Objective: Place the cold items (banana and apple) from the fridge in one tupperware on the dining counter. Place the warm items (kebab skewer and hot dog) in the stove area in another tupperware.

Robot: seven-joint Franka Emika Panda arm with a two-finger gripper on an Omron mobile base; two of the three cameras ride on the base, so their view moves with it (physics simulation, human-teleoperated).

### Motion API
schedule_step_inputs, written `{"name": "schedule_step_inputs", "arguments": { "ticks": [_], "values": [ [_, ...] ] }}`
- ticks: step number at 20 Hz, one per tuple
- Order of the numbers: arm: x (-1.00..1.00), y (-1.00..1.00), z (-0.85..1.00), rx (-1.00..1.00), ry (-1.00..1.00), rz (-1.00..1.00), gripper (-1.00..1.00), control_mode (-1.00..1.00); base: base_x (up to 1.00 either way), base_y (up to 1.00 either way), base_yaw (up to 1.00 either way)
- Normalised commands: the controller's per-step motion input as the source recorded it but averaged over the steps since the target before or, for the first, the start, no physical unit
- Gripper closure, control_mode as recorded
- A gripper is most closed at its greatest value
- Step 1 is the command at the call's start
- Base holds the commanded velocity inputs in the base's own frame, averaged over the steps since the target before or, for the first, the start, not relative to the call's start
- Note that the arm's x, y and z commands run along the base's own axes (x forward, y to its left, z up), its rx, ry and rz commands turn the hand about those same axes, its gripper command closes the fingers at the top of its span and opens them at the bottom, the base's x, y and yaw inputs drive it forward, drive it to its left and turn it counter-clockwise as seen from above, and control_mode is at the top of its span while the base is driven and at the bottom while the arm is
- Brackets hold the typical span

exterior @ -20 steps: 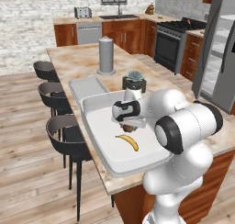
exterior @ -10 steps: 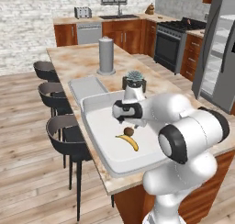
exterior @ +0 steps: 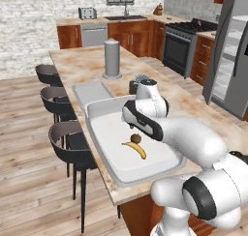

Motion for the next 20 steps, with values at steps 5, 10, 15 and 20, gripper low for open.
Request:
{"name": "schedule_step_inputs", "arguments": {
  "ticks": [5, 10, 15, 20],
  "values": [
    [-0.98, -0.04, 0.63, 0.0, 0.0, 0.01, -1.0, -1.0, 0.0, 0.0, 0.0],
    [-1.0, -0.03, 0.58, 0.0, 0.0, 0.06, -1.0, -1.0, 0.0, 0.0, 0.0],
    [-0.92, -0.05, 0.63, -0.04, 0.0, 0.11, -1.0, -1.0, 0.0, 0.0, 0.0],
    [-0.8, -0.13, 0.59, -0.05, 0.02, 0.16, -1.0, -1.0, 0.0, 0.0, 0.0]
  ]
}}
